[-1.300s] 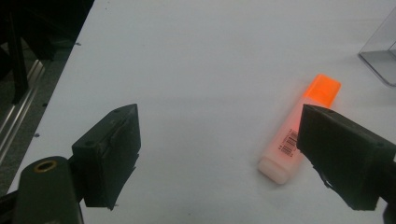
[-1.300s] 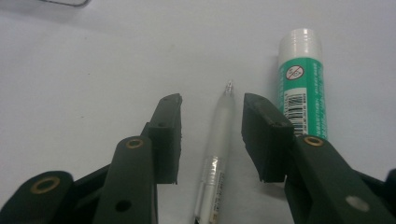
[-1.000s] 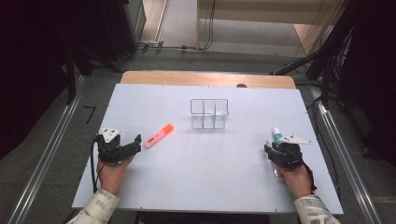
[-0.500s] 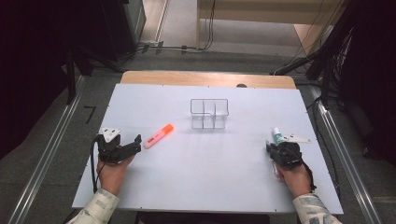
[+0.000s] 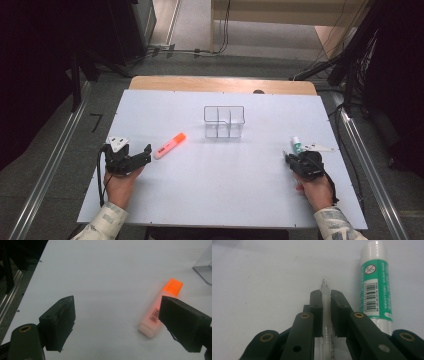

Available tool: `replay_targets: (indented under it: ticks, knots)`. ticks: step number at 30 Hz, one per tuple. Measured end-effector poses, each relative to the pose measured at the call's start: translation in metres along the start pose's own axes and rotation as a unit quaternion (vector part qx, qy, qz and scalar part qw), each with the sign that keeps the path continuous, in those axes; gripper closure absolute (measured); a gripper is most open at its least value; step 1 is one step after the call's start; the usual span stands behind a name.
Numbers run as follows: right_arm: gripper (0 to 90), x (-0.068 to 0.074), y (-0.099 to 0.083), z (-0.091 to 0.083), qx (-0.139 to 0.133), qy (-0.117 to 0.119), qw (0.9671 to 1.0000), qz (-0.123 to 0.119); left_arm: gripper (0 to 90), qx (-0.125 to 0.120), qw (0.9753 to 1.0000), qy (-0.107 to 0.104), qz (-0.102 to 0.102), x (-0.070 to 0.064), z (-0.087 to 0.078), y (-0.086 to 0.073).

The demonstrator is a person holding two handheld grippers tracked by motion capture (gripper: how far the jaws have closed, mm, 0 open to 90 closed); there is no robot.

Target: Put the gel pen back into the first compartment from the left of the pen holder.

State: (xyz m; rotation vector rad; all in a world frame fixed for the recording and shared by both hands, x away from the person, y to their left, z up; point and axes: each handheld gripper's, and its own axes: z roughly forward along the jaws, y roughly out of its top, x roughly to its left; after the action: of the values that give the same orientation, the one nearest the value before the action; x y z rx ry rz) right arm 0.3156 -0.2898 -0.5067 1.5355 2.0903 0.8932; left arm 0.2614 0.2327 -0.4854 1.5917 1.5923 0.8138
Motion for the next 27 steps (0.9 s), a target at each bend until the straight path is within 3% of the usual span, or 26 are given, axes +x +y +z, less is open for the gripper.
replay_targets:
  ticks: [27]
  knots:
    - [78.8, 0.027, 0.012, -0.014, -0.050, 0.061, 0.9966, -0.023, 14.6, 0.000, 1.0000, 0.001, -0.003, 0.001, 0.001, 0.000]
